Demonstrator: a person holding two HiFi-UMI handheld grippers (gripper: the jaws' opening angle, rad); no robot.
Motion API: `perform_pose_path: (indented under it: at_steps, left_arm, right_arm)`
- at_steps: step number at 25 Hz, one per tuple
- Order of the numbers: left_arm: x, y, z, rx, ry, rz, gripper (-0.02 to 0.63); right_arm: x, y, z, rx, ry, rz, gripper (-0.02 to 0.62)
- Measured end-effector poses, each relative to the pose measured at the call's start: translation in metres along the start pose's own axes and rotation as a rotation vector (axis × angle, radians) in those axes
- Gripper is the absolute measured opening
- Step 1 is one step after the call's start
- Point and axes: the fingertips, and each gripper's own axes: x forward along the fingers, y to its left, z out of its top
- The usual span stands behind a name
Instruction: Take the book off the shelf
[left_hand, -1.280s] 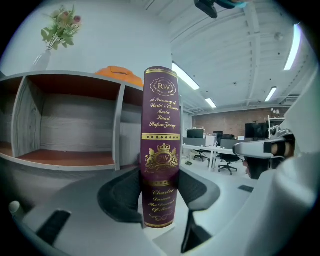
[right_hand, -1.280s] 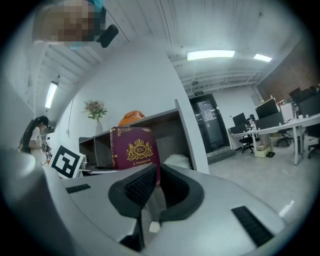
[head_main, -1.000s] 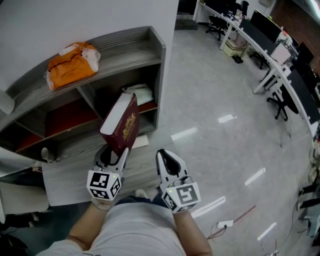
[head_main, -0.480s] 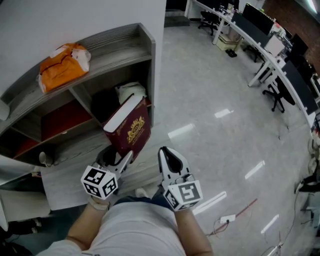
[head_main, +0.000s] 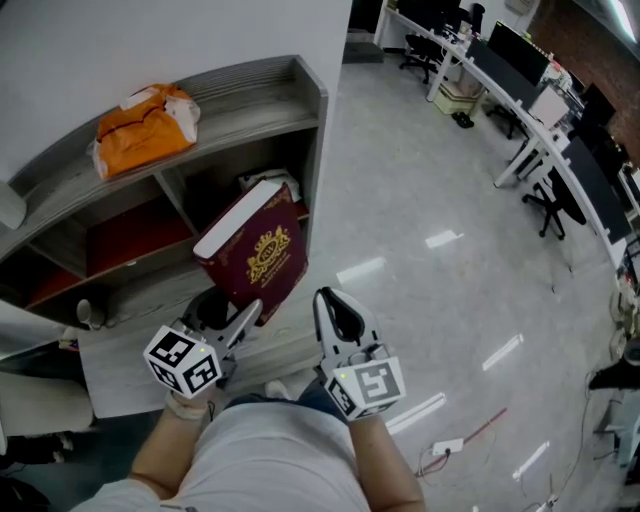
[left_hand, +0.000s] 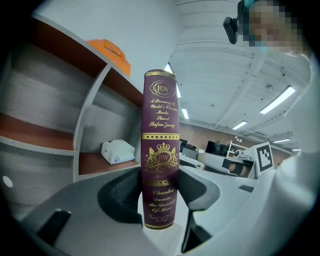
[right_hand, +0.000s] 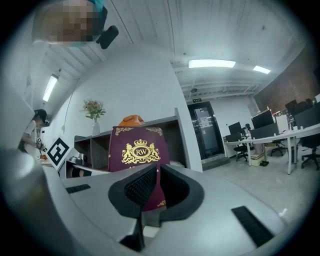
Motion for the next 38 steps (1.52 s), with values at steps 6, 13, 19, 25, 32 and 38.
perform_pose_path:
  at_steps: [6, 13, 19, 25, 32, 38]
  left_arm:
    - [-0.011, 0.002, 0.019, -0.017, -0.053, -0.022, 0.218]
    - [-0.026, 0.013, 0.029, -0.029, -0.081, -0.015, 0.218]
    - [-0.031, 0.017, 0.029, -0.040, -0.081, -0.007, 0.218]
    - [-0.034, 0.019, 0.029, -0.046, -0.078, -0.002, 0.218]
    - [-0.035, 0.022, 0.027, -0.045, -0.076, 0.023, 0.218]
    - [-0.036, 0.023, 0.024, -0.049, -0.068, 0.027, 0.218]
  right_arm:
    - [0.011, 0.019, 0.013, -0.031, -0.007, 0.048, 0.029]
    - [0.027, 0.036, 0.019, -0.050, -0.012, 0.081, 0.029]
    - [0.032, 0.046, 0.020, -0.055, -0.009, 0.107, 0.029]
    - [0.035, 0.053, 0.018, -0.082, 0.008, 0.134, 0.029]
    - [0.034, 0.050, 0.018, -0.072, 0.011, 0.124, 0.029]
    - [0.034, 0.050, 0.016, -0.071, 0.018, 0.121, 0.029]
